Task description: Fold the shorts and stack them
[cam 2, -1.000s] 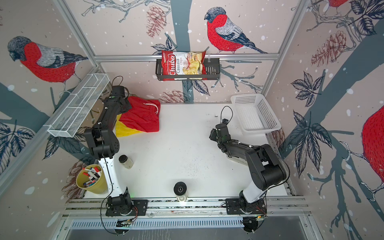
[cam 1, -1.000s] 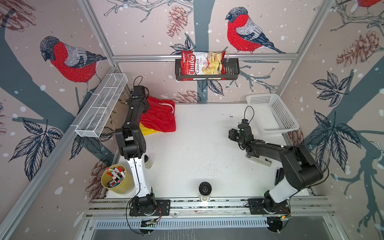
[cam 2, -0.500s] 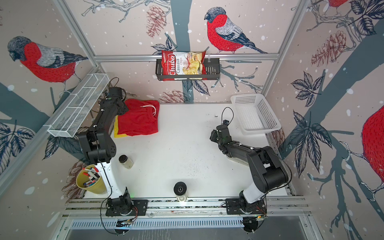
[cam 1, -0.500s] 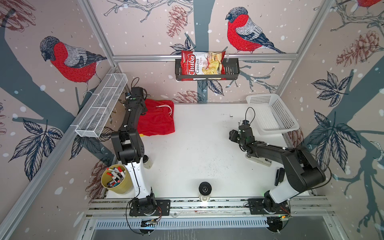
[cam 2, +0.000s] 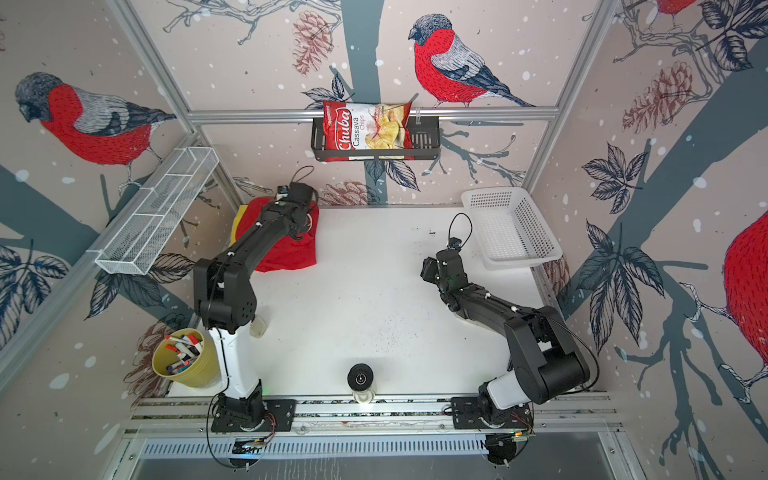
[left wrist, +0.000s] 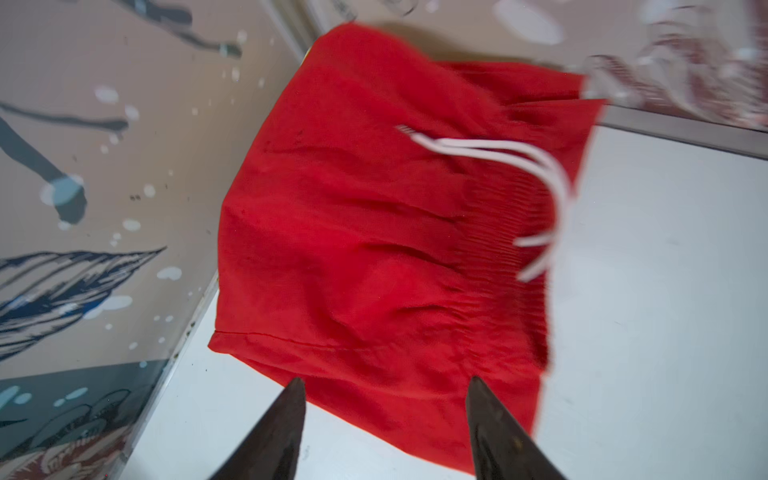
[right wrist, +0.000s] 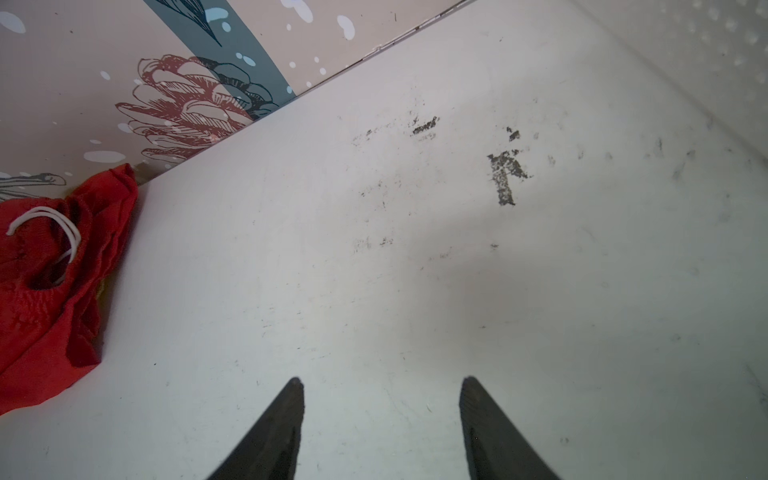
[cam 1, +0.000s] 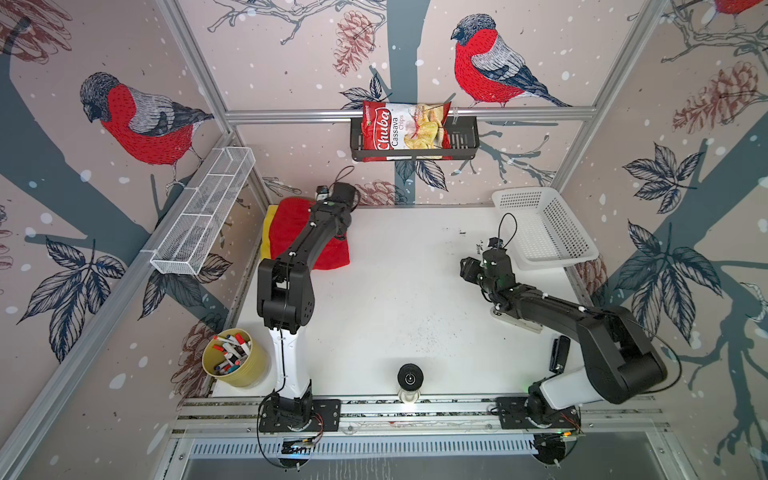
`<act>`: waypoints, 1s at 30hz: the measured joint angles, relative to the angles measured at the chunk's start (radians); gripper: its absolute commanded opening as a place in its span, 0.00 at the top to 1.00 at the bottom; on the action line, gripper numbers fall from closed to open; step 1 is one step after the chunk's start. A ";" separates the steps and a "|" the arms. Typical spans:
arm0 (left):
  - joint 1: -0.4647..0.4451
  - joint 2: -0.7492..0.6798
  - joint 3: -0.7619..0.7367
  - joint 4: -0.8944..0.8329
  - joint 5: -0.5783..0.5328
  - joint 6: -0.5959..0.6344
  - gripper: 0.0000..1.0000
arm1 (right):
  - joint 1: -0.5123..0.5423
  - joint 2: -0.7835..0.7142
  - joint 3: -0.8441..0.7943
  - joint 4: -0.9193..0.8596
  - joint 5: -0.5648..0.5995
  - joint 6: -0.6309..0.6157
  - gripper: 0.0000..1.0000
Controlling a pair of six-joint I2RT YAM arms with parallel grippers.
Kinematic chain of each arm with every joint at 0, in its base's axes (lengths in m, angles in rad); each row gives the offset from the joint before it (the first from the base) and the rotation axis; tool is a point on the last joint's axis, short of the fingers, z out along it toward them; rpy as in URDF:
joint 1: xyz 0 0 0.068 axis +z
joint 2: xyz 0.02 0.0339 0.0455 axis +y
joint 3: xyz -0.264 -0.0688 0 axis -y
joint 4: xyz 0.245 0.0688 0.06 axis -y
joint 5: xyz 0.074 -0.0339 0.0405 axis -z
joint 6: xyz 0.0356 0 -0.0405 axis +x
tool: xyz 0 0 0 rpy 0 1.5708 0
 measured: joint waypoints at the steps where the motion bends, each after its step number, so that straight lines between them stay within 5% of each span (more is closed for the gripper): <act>1: -0.010 0.007 0.004 -0.001 -0.016 -0.009 0.38 | 0.000 -0.014 0.000 -0.016 0.000 -0.001 0.39; 14: -0.048 -0.017 -0.131 0.039 -0.017 -0.095 0.30 | 0.039 -0.288 -0.127 -0.162 0.082 0.051 0.34; 20: -0.053 -0.303 -0.495 0.180 0.040 -0.132 0.20 | 0.028 -0.409 -0.117 -0.259 0.184 0.051 0.23; 22: -0.053 -0.419 -0.575 0.215 0.050 -0.151 0.02 | 0.012 -0.450 -0.095 -0.279 0.225 0.041 0.16; 24: -0.053 -0.524 -0.640 0.252 0.051 -0.170 0.02 | 0.000 -0.481 -0.076 -0.294 0.257 0.020 0.00; 30: -0.053 -0.837 -0.867 0.333 0.040 -0.202 0.02 | -0.012 -0.587 -0.051 -0.310 0.304 -0.055 0.01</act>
